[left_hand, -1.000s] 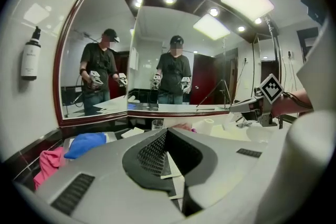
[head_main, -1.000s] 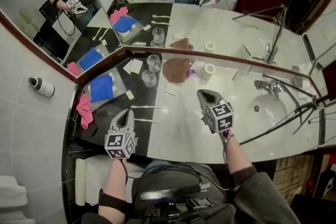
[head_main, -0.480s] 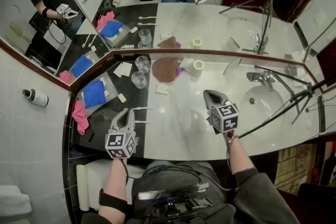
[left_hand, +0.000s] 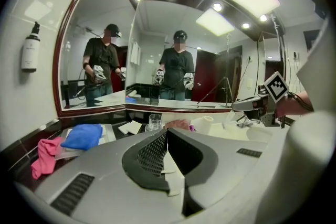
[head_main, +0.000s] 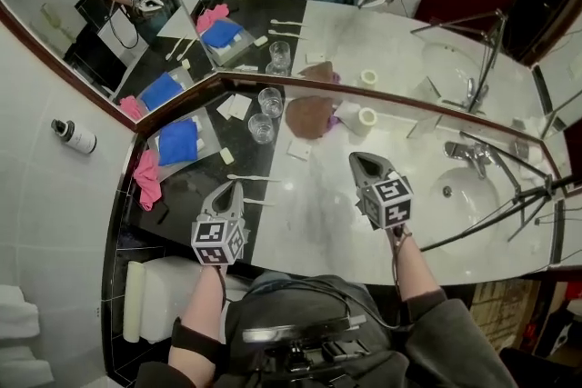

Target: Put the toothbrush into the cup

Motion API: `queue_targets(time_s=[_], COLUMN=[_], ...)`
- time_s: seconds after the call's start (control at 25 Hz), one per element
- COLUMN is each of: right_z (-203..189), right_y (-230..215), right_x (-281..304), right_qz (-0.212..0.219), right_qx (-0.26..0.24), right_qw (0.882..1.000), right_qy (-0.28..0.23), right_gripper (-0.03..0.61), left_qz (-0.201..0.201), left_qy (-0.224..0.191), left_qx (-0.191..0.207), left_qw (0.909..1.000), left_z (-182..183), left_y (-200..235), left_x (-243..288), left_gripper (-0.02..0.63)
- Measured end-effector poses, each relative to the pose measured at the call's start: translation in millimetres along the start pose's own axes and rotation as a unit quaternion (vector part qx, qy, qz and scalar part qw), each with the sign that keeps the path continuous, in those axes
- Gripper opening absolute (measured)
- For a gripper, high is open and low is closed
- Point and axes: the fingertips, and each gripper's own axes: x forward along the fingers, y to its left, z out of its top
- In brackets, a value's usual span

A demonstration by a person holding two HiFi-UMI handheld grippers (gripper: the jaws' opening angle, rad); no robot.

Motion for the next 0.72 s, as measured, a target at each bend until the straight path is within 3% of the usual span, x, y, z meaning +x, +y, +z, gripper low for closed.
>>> queue_targets(time_s=[0.08,0.36,0.56,0.72], right_z=[7.2,15.3,8.5,3.9], right_y=[11.7,59.1,90.5,110.5], right_x=[11.7,65.2,102.2,128.1], right_qz=[0.02,0.096,0.153,0.18], right_qx=[-0.016,-0.067,-0.1,-0.129], right_qw=[1.0,0.993,0.982,0.973], right_qy=[0.001,0.02,0.044,0.06], right_gripper=[0.018,0.02,0.019,0.02], left_qz=[0.016,0.061,0.107,0.126], left_qy=[0.011,0.077,0.119,0.15], left_qx=[-0.02,-0.085,-0.172,-0.214], left_qw=[0.9996,0.9915,0.9721,0.9569], left_z=[-12.0,-78.3,-124.6,-156.1], left_y=[5.2,22.7,36.5,44.6], left_x=[-0.7,6.0,14.3,30.0], left_gripper=[0.008,0.114,0.16,0.178])
